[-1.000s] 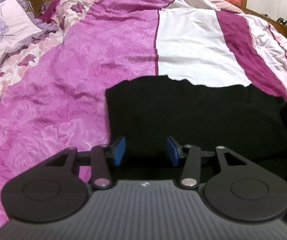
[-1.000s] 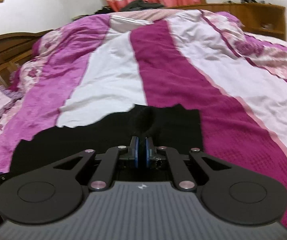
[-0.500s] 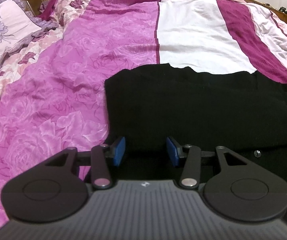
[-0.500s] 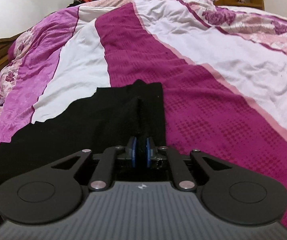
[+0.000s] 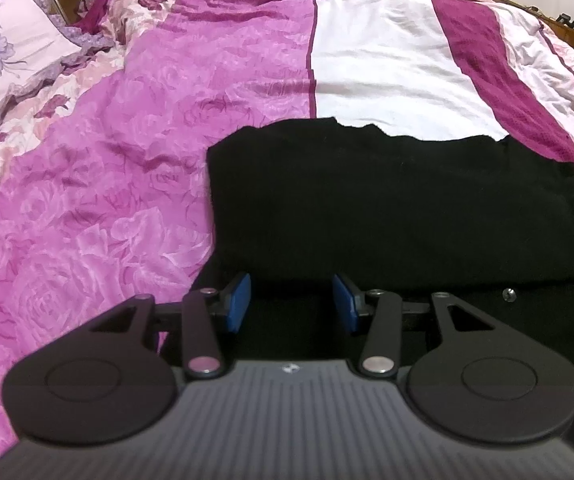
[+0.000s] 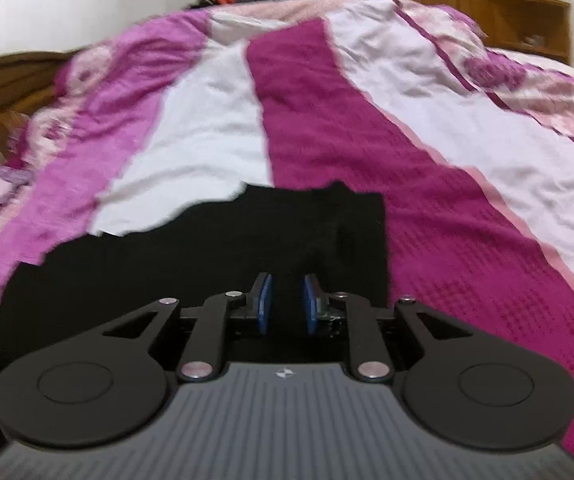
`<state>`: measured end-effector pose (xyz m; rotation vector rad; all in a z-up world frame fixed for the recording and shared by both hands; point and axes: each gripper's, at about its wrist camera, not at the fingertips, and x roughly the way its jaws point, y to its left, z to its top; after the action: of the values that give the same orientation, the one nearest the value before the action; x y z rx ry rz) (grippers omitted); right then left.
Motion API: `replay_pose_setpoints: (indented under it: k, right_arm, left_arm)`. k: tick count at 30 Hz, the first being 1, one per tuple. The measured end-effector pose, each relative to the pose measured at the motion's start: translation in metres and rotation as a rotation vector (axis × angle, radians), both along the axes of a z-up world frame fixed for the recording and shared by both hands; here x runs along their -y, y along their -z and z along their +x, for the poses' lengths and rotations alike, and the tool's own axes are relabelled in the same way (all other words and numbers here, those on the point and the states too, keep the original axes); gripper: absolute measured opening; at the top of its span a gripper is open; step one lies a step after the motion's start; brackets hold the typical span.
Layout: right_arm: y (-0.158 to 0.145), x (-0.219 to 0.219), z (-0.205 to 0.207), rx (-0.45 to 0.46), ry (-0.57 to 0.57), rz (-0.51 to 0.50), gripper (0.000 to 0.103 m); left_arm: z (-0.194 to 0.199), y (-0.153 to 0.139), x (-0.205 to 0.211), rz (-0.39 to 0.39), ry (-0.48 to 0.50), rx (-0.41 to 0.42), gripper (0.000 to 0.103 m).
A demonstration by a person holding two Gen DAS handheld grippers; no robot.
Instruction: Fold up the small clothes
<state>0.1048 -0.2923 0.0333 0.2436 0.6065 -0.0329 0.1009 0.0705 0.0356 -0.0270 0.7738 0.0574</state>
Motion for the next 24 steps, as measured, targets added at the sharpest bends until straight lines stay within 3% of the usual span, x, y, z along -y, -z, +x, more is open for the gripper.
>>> replay_pose_setpoints:
  k: [4, 9, 14, 24]
  right_arm:
    - [0.019, 0.017, 0.007, -0.023, 0.051, 0.054, 0.023]
    - [0.010, 0.025, -0.007, -0.005, 0.043, 0.108, 0.028]
    - [-0.002, 0.028, -0.038, 0.003, 0.041, 0.144, 0.040]
    - [-0.023, 0.017, -0.104, 0.002, -0.063, 0.150, 0.043]
  left_arm:
    - [-0.001, 0.001, -0.001, 0.008, 0.001, -0.002, 0.048]
    - [-0.008, -0.006, -0.002, 0.006, 0.007, 0.000, 0.048]
    - [-0.021, -0.015, -0.002, 0.002, 0.012, -0.005, 0.048]
    - [-0.052, -0.030, -0.002, 0.019, 0.037, -0.012, 0.048]
